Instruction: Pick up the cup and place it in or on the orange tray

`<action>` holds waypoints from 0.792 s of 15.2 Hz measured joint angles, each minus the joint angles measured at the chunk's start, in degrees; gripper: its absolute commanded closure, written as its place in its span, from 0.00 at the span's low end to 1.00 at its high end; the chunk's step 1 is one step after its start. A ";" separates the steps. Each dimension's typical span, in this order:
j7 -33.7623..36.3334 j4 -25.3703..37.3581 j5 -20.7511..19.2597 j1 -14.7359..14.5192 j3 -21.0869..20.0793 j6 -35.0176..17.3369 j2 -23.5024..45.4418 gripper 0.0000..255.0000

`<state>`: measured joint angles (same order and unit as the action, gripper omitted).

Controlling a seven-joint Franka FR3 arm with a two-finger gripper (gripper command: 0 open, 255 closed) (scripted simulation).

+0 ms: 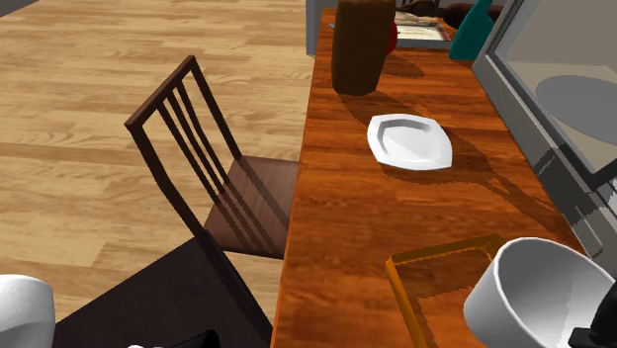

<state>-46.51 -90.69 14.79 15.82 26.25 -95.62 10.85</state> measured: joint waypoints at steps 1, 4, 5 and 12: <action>0.00 -0.01 0.00 0.00 0.00 -0.01 0.00 0.00; 0.00 0.00 0.00 0.00 0.00 -0.01 -0.01 0.00; 0.00 0.00 0.00 0.00 0.00 -0.01 -0.01 0.00; 0.09 7.82 0.48 1.24 0.49 6.67 1.31 0.00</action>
<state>-46.42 -82.87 15.27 17.06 26.73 -88.94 12.16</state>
